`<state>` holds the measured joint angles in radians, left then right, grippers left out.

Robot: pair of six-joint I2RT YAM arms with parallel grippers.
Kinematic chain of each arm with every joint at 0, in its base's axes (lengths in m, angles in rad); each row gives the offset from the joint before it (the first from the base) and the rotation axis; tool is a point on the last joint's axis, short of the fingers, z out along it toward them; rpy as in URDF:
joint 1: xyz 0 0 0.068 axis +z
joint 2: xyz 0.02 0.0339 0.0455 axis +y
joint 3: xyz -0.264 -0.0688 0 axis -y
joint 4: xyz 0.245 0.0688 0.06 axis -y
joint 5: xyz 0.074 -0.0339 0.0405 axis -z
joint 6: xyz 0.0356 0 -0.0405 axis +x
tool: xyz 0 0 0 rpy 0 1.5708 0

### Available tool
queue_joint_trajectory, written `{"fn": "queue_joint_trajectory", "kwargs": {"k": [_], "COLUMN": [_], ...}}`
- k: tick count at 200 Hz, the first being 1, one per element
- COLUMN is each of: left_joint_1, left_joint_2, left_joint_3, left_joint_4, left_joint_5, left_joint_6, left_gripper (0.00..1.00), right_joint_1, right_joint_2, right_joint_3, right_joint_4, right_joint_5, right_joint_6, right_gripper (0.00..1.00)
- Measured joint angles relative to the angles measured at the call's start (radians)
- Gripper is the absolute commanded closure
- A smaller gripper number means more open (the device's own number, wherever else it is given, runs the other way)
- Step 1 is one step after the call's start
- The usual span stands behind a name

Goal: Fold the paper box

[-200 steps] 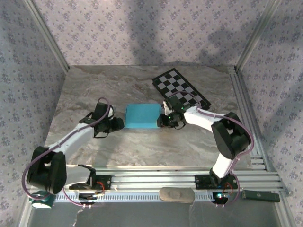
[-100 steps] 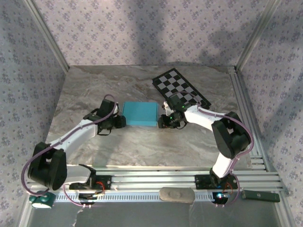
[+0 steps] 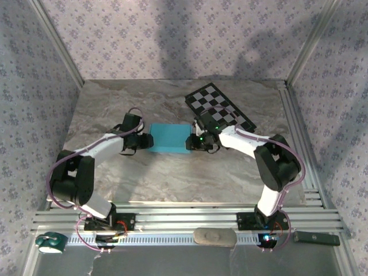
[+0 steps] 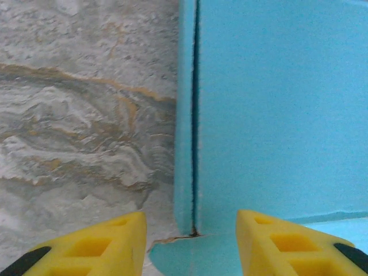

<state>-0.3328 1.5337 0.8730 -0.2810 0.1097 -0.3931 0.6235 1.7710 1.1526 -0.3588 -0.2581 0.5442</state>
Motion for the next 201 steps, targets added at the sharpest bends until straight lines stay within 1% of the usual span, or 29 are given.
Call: {"fn": "queue_joint_trajectory", "kwargs": {"k": [40,118,163,201], "left_joint_1": [-0.008,-0.035,-0.048,-0.053], "left_joint_2": [-0.005,-0.011,-0.014,-0.021], "left_joint_3": [-0.029,-0.067,-0.068,-0.075], "left_joint_4": [0.024,0.025,0.031,0.031], "left_joint_5": [0.018,0.021,0.025,0.025], "left_joint_6": [0.000,-0.004,-0.015,-0.019], "left_gripper": [0.56,0.57,0.60,0.61], "right_joint_1": [0.008,0.021,0.021,0.021], "right_joint_2": [0.030,0.031,0.036,0.036], "right_joint_3": [0.004,0.004,0.004,0.004], "right_joint_4": [0.004,0.024,0.029,0.030], "right_joint_5": [0.006,0.009,0.009,0.009], "right_joint_6": [0.019,0.044,0.051,0.051], "right_gripper": [0.60,0.60,0.63,0.66]}}
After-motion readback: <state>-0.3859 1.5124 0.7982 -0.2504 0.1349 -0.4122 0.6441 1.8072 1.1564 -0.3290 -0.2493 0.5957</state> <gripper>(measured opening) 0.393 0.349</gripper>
